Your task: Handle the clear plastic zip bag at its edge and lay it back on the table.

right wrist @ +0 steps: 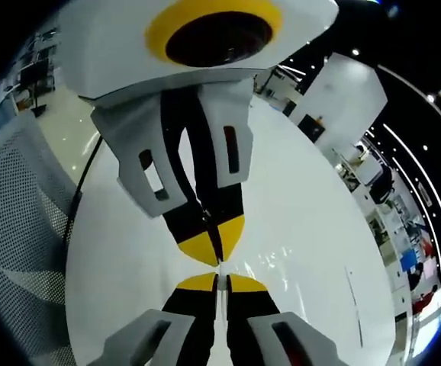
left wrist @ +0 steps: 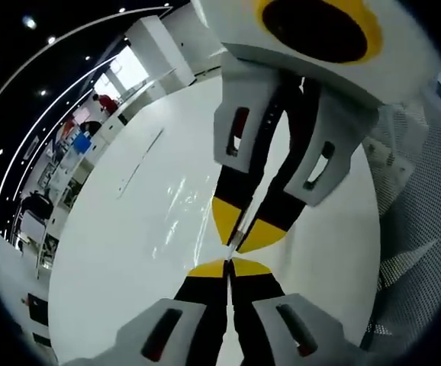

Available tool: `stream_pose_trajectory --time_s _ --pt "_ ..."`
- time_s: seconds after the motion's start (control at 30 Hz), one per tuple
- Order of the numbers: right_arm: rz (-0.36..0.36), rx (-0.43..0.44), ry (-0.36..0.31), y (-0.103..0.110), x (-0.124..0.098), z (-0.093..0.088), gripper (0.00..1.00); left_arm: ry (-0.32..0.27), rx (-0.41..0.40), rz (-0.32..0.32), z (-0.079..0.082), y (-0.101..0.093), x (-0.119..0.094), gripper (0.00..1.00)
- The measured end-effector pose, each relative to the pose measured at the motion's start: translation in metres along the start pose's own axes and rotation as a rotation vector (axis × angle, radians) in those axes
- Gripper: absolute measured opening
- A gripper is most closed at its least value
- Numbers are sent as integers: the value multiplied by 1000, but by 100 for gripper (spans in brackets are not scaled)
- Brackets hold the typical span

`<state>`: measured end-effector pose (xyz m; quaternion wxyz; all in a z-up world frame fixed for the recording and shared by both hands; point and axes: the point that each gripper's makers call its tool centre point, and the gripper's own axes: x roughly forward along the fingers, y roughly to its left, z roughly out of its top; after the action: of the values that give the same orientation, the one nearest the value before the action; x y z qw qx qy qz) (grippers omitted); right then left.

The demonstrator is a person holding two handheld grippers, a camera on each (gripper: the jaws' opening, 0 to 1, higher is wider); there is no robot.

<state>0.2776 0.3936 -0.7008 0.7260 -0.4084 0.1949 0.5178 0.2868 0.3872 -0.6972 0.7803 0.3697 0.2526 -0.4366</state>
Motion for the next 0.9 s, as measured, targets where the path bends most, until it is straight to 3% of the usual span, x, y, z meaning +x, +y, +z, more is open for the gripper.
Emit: stream_pose_trajectory --time_s 0.47,0.9 --pt "6 -43 -10 7 -3 5 0 21 42 31 -2 -5 -6 0" --pt "20 -19 -10 14 -1 3 0 29 48 19 -7 -11 -5 0"
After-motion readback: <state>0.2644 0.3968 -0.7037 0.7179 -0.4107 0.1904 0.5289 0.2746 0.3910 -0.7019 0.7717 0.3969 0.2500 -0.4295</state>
